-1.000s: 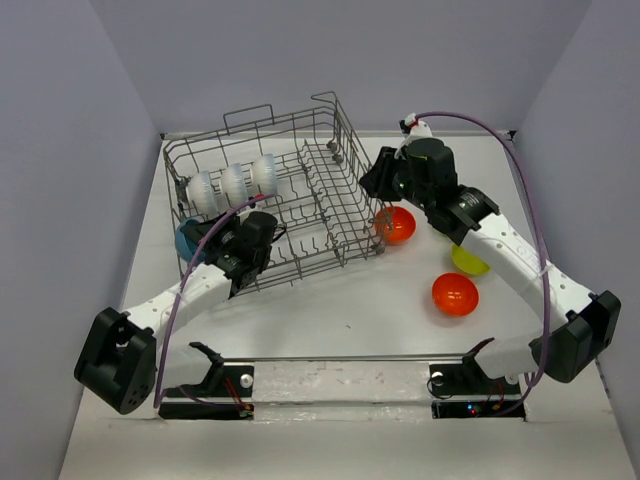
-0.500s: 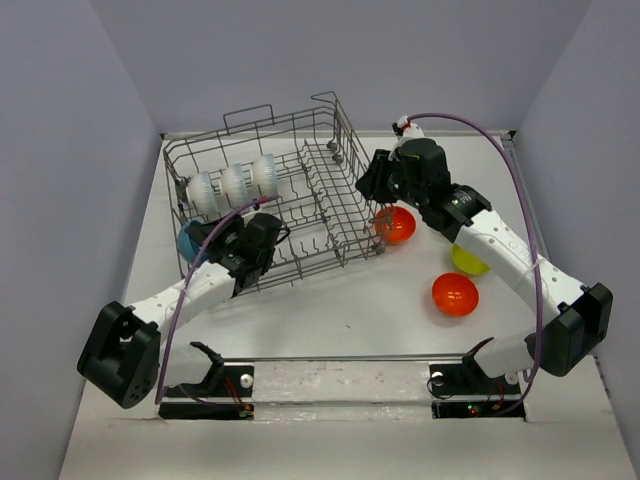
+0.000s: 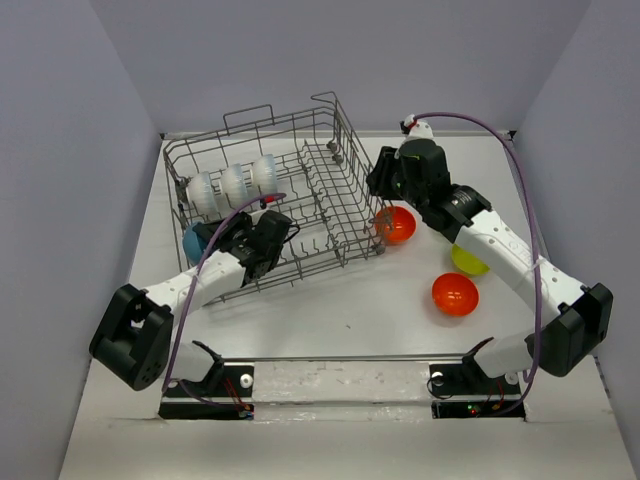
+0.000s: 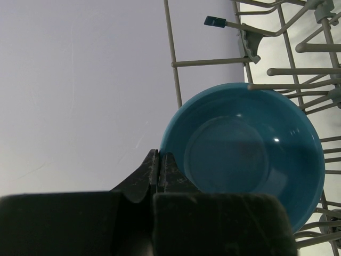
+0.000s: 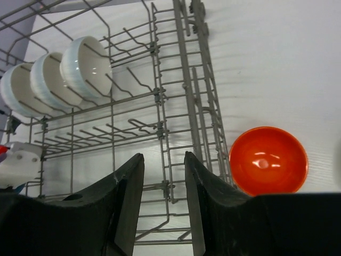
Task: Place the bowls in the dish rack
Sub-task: Insert the bowl into the dish rack.
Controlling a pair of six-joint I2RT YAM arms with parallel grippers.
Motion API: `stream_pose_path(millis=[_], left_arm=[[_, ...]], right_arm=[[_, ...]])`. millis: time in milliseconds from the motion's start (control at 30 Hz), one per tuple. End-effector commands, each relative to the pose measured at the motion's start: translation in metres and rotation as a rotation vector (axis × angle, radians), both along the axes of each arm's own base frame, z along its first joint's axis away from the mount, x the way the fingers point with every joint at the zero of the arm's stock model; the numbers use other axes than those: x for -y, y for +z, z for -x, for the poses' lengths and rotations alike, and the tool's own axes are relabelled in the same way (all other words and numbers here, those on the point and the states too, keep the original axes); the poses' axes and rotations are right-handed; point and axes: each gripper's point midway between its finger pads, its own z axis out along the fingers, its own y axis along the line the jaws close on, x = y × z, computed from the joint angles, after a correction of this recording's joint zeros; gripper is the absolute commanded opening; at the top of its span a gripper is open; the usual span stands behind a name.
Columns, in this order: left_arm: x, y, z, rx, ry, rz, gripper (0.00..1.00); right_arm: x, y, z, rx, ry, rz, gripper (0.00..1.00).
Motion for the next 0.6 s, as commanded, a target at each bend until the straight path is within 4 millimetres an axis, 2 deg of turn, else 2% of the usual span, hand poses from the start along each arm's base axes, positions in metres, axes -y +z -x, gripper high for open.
stream_pose_path(millis=[0, 233, 567], left_arm=[[0.005, 0.001, -0.004, 0.007, -0.013, 0.040, 0.00], [0.005, 0.001, -0.004, 0.011, -0.017, 0.048, 0.00], [0.006, 0.000, -0.004, 0.011, -0.021, 0.050, 0.00]], right_arm=[[0.026, 0.020, -0.006, 0.077, -0.123, 0.059, 0.43], [0.037, 0.007, -0.009, 0.066, -0.180, 0.105, 0.44], [0.027, -0.032, -0.005, -0.006, -0.132, 0.115, 0.41]])
